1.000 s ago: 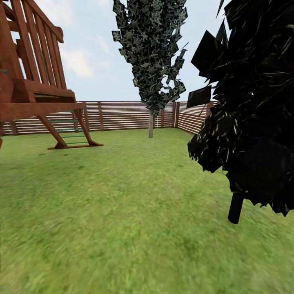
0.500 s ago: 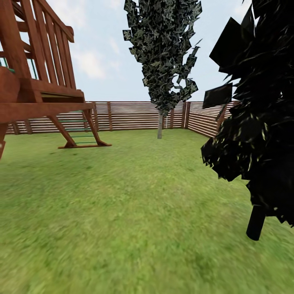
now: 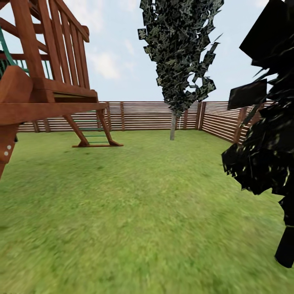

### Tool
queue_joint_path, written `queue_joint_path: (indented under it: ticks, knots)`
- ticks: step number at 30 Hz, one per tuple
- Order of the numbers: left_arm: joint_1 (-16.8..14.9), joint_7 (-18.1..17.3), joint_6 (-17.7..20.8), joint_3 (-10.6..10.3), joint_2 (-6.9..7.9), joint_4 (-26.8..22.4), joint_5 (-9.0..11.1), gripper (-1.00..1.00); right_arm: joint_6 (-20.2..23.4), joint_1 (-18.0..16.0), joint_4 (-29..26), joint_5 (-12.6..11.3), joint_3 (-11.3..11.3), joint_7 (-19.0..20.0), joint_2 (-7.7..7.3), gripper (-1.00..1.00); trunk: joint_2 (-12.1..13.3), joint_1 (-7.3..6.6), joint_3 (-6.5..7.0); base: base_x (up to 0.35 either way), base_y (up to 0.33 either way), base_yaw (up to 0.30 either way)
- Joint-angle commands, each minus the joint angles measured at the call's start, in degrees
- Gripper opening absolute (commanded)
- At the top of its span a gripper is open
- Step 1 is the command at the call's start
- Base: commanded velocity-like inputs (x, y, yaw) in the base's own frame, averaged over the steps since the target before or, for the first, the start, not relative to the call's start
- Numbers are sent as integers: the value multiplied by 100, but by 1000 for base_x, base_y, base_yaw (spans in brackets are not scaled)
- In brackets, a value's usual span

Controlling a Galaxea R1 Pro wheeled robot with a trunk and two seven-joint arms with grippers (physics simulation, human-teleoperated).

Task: Take the three Easter eggs out of the wicker basket on the lawn in the garden, then place them on the lawn next to a single tree (choose any tree) so that all three eggs are next to the same tree and none are left in the basket.

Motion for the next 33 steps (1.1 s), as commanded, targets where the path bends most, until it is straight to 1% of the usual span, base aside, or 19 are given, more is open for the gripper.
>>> queue_joint_path:
  ticks: [1, 7, 10, 33]
  knots:
    - [4, 4, 1, 3, 0, -13, 1, 100, -20, -9, 18, -41, 13, -2, -1, 100, -2, 4, -5, 328, 0, 280]
    - [4, 4, 1, 3, -1, -13, 1, 100, -17, -9, 18, -48, 8, -1, -6, 100, -2, 4, -5, 328, 0, 275]
    - [4, 4, 1, 3, -1, -13, 1, 100, -13, -9, 19, -50, 5, 5, -13, 100, -2, 4, -5, 328, 0, 131]
    - [4, 4, 6, 3, -2, -13, 1, 100, -12, -9, 19, -50, 4, 6, -11, 100, -2, 4, -5, 328, 0, 6]
